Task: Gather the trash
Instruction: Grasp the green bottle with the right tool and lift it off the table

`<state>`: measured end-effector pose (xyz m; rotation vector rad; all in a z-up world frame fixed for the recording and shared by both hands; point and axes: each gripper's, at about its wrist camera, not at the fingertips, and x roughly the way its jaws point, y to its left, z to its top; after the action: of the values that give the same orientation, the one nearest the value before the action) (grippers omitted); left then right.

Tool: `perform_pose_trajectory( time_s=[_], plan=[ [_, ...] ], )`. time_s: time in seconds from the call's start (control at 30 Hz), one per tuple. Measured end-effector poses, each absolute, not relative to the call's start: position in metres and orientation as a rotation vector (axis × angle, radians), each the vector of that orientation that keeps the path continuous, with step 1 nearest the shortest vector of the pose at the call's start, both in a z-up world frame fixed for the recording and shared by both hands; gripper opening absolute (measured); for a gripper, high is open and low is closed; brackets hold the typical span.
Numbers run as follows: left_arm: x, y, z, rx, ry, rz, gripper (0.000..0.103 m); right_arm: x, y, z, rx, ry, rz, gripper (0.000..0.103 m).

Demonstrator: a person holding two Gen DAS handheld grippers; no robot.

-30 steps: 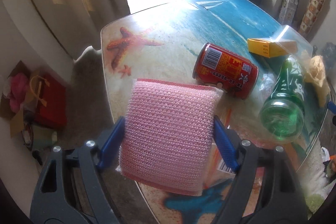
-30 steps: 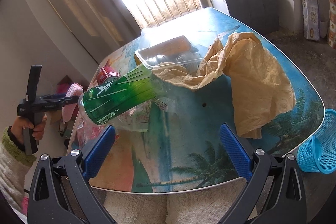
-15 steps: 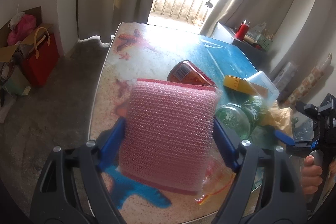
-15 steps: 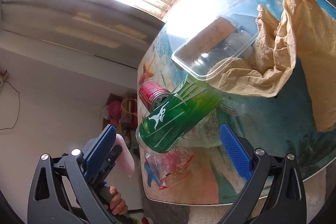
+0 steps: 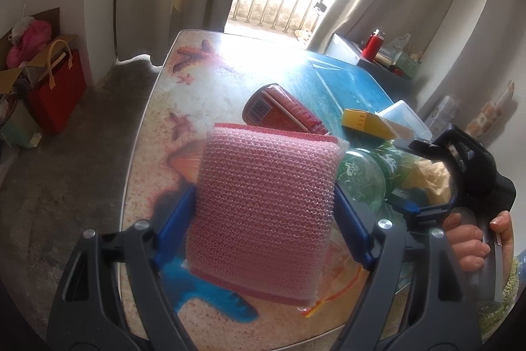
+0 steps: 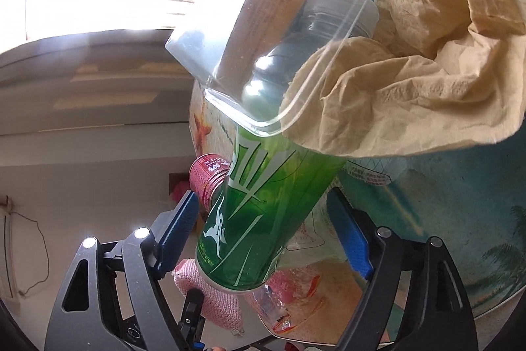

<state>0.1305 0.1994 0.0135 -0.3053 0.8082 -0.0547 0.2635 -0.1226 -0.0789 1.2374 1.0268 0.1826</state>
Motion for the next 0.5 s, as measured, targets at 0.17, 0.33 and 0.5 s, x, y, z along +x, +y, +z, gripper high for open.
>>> perform_pose_trajectory(
  time_s=[0.17,0.33,0.5],
  plan=[
    [0.133,0.198,0.009,-0.322,0.810,-0.067,0.077,0.269,-0.127,-0.089,1.296,1.004,0.182,0.070],
    [0.133,0.193,0.009,-0.319,0.813,-0.082,0.077,0.269,-0.130,-0.101,1.355,0.989,0.199,0.067],
    [0.131,0.192,0.007,-0.322,0.817,-0.084,0.077,0.263,-0.139,-0.111,1.393,0.989,0.182,0.067]
  ],
)
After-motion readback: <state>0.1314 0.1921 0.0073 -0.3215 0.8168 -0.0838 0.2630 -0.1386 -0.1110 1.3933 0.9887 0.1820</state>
